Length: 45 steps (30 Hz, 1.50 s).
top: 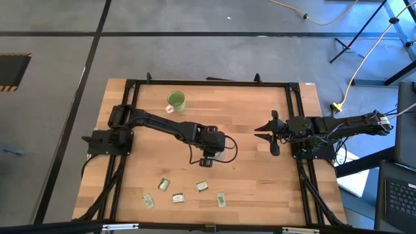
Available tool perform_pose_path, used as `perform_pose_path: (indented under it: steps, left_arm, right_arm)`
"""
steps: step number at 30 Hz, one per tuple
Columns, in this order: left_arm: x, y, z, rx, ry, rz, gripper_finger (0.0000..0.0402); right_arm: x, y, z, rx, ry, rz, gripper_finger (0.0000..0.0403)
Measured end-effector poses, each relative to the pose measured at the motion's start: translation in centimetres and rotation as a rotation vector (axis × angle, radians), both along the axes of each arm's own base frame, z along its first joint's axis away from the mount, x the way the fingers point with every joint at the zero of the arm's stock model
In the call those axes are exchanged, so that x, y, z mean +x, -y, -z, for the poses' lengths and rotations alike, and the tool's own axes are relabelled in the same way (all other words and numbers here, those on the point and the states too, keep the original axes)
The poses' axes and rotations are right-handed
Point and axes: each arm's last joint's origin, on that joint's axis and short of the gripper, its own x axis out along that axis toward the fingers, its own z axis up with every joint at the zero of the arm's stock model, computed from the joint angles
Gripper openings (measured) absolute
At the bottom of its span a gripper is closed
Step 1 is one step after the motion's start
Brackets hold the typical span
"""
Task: Pick and place items into bin
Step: Put the stevia packet into the transparent bin
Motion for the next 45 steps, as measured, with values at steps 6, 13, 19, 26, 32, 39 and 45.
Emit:
perform_pose_path:
  steps: [6,13,19,26,32,39,45]
  left_arm:
    - [-1.7,1.5,-2.4,0.031,-0.009,0.01,0.0091]
    - [-3.8,5.6,-2.5,-0.013,-0.11,-0.011,0.008]
    - [-3.7,9.4,-2.2,-0.053,-0.023,0.035,0.0081]
    - [-3.1,11.9,0.5,-0.058,-0.035,0.075,0.0082]
    - [-2.6,12.6,3.4,-0.053,-0.093,0.086,0.008]
    - [-2.2,13.0,6.0,-0.088,-0.166,0.09,0.0079]
    - [-2.1,13.0,6.6,-0.083,-0.18,0.089,0.0073]
  right_arm:
    - [-0.1,0.0,0.2,0.003,-0.018,0.002,0.0097]
    - [-0.1,0.0,0.2,0.003,-0.018,0.003,0.0097]
    - [-0.1,0.0,0.1,0.004,-0.013,0.003,0.0097]
    - [0.0,0.0,0.1,0.028,-0.006,0.014,0.0097]
    - [0.0,0.0,0.1,0.03,-0.005,0.014,0.0097]
    - [0.0,0.0,0.1,0.033,-0.004,0.015,0.0097]
    - [0.0,0.0,0.1,0.029,-0.004,0.014,0.0097]
